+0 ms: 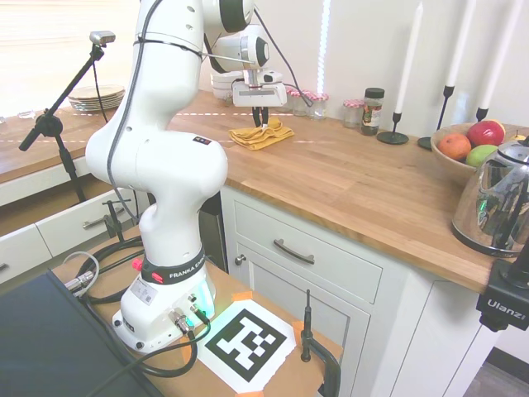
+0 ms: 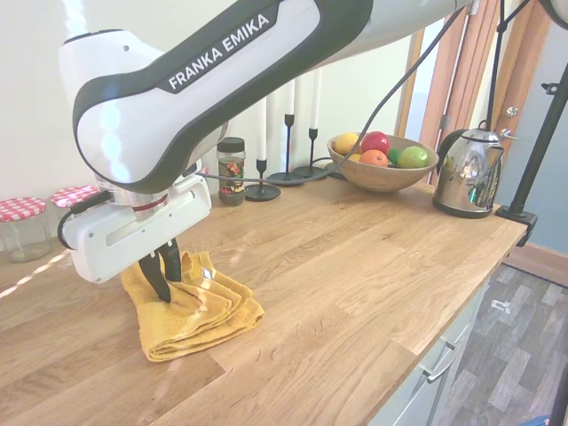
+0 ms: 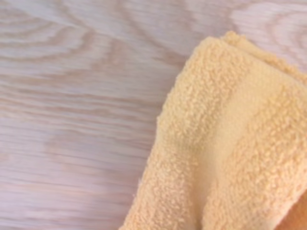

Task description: Wipe the counter

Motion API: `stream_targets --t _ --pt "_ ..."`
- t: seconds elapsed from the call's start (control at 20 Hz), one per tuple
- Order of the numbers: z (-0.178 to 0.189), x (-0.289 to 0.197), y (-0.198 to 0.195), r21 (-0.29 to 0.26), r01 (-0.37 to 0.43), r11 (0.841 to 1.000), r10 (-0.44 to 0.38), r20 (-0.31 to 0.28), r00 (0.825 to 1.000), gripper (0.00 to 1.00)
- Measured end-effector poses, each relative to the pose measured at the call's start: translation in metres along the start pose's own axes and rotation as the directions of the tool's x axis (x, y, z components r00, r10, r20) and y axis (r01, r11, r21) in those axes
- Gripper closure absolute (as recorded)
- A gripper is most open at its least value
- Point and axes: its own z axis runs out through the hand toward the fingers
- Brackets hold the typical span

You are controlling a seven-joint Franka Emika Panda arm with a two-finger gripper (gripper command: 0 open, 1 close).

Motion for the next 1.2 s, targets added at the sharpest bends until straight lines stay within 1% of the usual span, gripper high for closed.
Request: stream_targets --t 0.85,1.2 --pt "-0.004 -0.01 -0.006 0.001 0.004 1.0 -0.004 -0.011 1.0 0.0" --pt "-0.012 -0.024 -0.013 0.011 0.021 1.0 -0.021 -0.013 1.0 0.0"
